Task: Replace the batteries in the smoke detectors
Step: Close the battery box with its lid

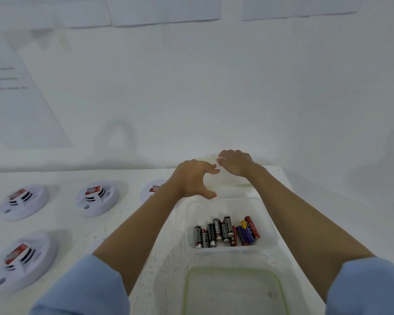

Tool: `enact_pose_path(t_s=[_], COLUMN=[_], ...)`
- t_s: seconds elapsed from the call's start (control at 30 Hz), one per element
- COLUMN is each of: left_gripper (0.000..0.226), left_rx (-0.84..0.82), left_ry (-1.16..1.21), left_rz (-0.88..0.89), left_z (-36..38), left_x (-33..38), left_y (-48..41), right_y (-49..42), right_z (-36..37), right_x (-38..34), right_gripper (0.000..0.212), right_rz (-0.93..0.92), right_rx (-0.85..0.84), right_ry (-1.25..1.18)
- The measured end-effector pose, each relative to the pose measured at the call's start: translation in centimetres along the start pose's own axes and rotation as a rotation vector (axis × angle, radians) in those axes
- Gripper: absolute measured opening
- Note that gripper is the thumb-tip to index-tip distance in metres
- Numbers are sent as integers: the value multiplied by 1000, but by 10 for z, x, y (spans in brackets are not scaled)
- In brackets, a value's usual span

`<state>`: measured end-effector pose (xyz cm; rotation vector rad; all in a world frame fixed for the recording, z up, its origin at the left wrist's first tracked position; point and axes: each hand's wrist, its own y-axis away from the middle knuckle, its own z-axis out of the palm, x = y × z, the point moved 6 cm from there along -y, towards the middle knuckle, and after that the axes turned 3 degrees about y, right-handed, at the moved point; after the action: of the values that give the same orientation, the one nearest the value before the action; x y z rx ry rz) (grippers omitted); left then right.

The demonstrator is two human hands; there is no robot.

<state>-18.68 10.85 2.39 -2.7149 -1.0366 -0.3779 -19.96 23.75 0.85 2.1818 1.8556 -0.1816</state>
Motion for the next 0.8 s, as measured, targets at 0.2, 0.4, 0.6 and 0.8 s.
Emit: enact_pose_path(t_s=[0.2, 0.4, 0.6, 0.8], left_gripper=[66, 63, 69, 41], left_rx=[21, 23, -77, 20], left_ry=[-21, -5, 13, 298], left_rz=[0, -6, -19, -86], left_z=[0, -1, -6, -20], left_x=[3, 4, 5, 3], left_y=[1, 3, -1, 6], right_y=[-1, 3, 8, 26], right_z=[1, 0, 1, -20], right_x=[-1, -2, -1, -9], right_gripper=[41, 42, 39, 48], right_rz=[3, -1, -37, -100], right_rx=[-26, -20, -13, 195], right_ry=[15, 14, 56, -16])
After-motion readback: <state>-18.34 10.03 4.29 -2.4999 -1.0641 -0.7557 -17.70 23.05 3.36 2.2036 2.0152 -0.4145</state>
